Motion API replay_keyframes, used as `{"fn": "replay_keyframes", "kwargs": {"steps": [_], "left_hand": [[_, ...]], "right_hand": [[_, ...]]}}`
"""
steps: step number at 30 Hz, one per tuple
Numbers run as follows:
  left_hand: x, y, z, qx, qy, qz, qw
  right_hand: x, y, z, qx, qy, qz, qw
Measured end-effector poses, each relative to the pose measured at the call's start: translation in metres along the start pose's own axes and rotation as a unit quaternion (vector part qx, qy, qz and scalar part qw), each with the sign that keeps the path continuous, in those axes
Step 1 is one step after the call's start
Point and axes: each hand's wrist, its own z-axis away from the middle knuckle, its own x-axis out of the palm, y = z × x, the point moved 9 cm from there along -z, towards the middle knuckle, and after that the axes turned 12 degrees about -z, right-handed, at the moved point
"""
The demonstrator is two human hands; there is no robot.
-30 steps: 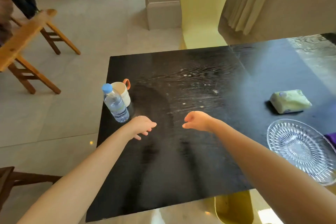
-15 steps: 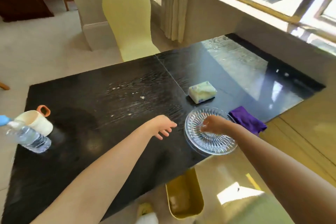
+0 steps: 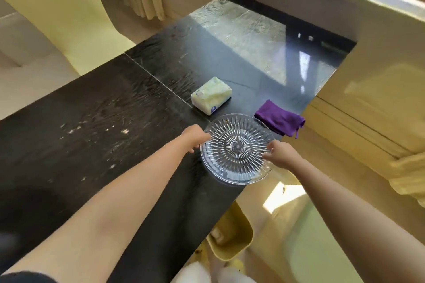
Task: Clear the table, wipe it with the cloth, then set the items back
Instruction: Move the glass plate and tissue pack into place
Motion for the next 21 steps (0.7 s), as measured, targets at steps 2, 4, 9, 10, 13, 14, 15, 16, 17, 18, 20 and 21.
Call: {"fn": "replay_keyframes", "kwargs": {"steps": [2,4,9,10,13,14,15,16,17,18,20,21], "left_hand": [[-0.019,0.006,-0.023,0.003,0.046,-0.031,0.998],[-0.035,0.015,-0.041,0.015,0.088,-0.059,0.994],[-0.074,0.05,-0.09,0.051,0.161,-0.082,0.982],[-0.074,0.053,-0.1,0.053,0.163,-0.091,0.981],[-0.065,0.052,-0.128,0.048,0.152,-0.114,0.98],[-0.063,0.051,-0.137,0.047,0.149,-0.112,0.981],[-0.062,0.052,-0.145,0.048,0.152,-0.11,0.981],[-0.062,0.054,-0.152,0.051,0.159,-0.11,0.98],[-0.061,0.055,-0.158,0.054,0.17,-0.113,0.978],[-0.06,0.056,-0.163,0.055,0.181,-0.116,0.975],[-0.054,0.058,-0.17,0.065,0.195,-0.115,0.972],[-0.05,0.06,-0.173,0.073,0.195,-0.114,0.971]], "right_hand": [[0.004,0.015,-0.006,0.045,0.029,-0.029,0.998],[0.009,0.029,-0.01,0.085,0.051,-0.048,0.994],[0.02,0.045,-0.021,0.15,0.101,-0.101,0.978],[0.028,0.048,-0.022,0.157,0.104,-0.116,0.975],[0.043,0.055,-0.028,0.174,0.123,-0.163,0.963],[0.045,0.056,-0.032,0.182,0.13,-0.189,0.956],[0.046,0.058,-0.036,0.194,0.134,-0.22,0.947],[0.048,0.059,-0.039,0.207,0.137,-0.251,0.936],[0.049,0.062,-0.042,0.219,0.137,-0.272,0.927],[0.052,0.064,-0.044,0.229,0.133,-0.285,0.921],[0.058,0.07,-0.046,0.232,0.116,-0.291,0.921],[0.061,0.073,-0.047,0.233,0.108,-0.301,0.918]]}}
